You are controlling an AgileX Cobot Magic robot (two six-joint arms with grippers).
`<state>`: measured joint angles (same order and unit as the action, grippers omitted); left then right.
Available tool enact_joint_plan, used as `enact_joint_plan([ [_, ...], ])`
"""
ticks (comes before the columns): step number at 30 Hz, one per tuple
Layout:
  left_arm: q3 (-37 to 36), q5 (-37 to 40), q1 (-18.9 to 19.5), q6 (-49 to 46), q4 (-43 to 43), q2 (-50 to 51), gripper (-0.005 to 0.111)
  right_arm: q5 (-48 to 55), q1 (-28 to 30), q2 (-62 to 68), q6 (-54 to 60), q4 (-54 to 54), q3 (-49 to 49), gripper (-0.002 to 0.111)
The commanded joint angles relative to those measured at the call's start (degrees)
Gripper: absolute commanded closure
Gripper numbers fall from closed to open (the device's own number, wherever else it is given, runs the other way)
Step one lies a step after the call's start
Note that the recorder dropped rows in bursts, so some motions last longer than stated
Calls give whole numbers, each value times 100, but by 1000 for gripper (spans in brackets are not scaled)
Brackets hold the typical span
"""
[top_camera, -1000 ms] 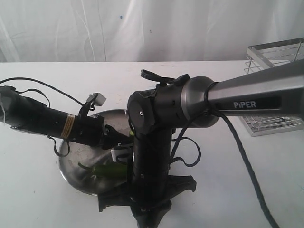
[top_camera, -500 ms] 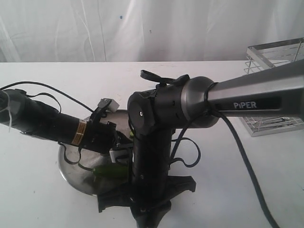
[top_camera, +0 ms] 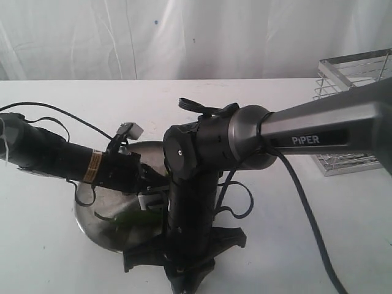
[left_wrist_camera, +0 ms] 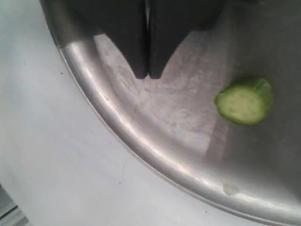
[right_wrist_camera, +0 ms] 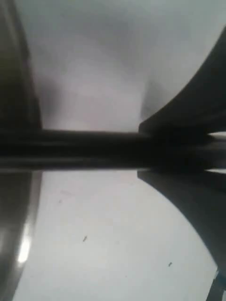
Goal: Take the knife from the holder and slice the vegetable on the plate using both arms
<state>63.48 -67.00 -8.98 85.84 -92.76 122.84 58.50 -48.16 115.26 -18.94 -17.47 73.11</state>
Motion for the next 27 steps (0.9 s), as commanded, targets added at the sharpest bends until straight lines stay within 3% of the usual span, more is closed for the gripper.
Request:
enact_joint_plan([
  [1, 122, -296, 667, 67, 542, -40, 107, -270, 22, 61, -7, 203, 7, 108],
  [4, 111, -296, 929, -46, 551, -362, 107, -298, 22, 61, 77, 203, 7, 108],
  [9, -34, -296, 952, -268, 474, -1102, 107, -308, 22, 61, 114, 203, 7, 108],
  [10, -249, 51, 952, -218, 343, -1628, 107, -308, 22, 61, 140, 203, 7, 108],
  [12, -668, 2217, 885, 330, -57, -2475, 107, -308, 22, 61, 243, 203, 7, 108],
  [13, -978, 3808, 766, 1082, -401, -3023, 107, -308, 22, 61, 328, 203, 7, 108],
  [14, -1162, 4695, 663, 1468, -693, -3317, 107, -308, 22, 61, 377, 192, 7, 108],
  [15, -1588, 6044, 455, 1571, -719, -3846, 107, -293, 22, 61, 409, 192, 7, 108],
  [17, -2130, 7382, 91, 1040, -719, -4346, 107, -293, 22, 61, 530, 192, 7, 108],
  [18, -2350, 7490, -55, 657, -719, -4477, 107, -293, 22, 61, 576, 192, 7, 108],
  [24, -3617, 6215, -844, -1671, -719, -5044, 107, -293, 22, 61, 719, 192, 7, 108],
  [27, -3816, 5551, -973, -3463, -719, -5265, 107, -293, 22, 61, 745, 192, 7, 108],
])
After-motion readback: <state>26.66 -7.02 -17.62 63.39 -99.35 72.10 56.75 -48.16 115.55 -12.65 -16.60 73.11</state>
